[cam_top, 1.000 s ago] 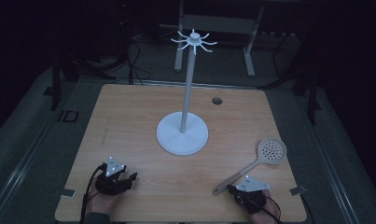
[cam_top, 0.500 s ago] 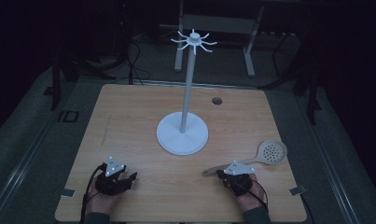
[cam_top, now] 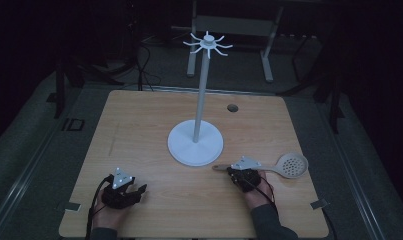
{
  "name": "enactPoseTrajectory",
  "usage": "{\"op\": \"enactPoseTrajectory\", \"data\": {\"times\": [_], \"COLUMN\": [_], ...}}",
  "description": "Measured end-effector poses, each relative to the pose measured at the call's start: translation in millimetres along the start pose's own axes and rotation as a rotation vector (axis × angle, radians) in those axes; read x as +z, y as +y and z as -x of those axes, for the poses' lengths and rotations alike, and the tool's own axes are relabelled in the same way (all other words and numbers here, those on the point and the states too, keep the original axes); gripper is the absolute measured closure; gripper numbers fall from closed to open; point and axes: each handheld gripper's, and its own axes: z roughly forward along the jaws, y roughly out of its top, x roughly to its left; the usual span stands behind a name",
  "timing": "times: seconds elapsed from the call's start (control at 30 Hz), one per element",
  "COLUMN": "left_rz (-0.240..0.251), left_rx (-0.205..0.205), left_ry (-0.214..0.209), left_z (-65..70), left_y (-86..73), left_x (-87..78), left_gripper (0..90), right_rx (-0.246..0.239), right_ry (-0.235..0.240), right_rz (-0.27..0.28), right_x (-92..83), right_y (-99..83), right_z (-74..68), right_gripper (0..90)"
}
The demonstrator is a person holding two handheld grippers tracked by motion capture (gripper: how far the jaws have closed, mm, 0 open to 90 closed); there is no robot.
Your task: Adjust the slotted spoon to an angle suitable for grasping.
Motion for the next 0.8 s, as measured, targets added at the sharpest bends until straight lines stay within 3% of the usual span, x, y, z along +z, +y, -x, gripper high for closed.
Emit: {"op": "enactPoseTrajectory", "data": {"times": [0.17,0.27,0.37,0.57,0.8], "left_rz": [0.000,-0.001,-0.004,-0.009,-0.012], "left_rx": [0.001,0.000,-0.001,0.001,0.005], "left_ry": [0.001,0.000,-0.001,0.000,0.000], "left_z": [-0.4,-0.5,0.1,0.4,0.6], "left_y": [0.0,0.0,0.1,0.1,0.1], "left_x": [-0.6,-0.2,0.4,0.8,1.4], "left_gripper": [45.8,45.8,45.8,45.8,45.8], "right_rx": [-0.004,0.000,0.006,-0.013,-0.079], "right_ry": [-0.006,0.017,0.035,0.119,0.175], "right_rz": [-0.006,0.034,0.038,-0.006,-0.050], "right_x": [2.1,-4.7,-10.4,-12.5,-5.8], "right_y": [5.9,7.7,8.4,2.9,0.1], "right_z": [8.3,19.1,32.7,59.6,69.2], "right_gripper": [89.9,75.2,66.9,53.7,43.9]}}
